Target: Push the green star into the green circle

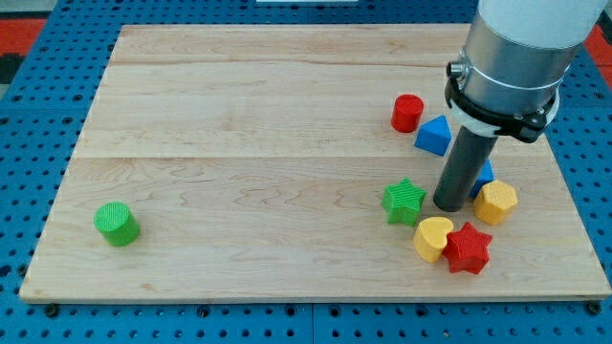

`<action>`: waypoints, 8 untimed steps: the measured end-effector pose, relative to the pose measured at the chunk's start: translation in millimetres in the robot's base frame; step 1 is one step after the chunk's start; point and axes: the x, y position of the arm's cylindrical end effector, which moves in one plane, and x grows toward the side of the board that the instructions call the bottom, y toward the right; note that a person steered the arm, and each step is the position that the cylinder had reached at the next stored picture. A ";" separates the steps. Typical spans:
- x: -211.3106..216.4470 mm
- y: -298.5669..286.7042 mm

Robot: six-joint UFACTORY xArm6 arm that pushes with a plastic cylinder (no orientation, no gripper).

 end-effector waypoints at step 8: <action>15.9 -120.6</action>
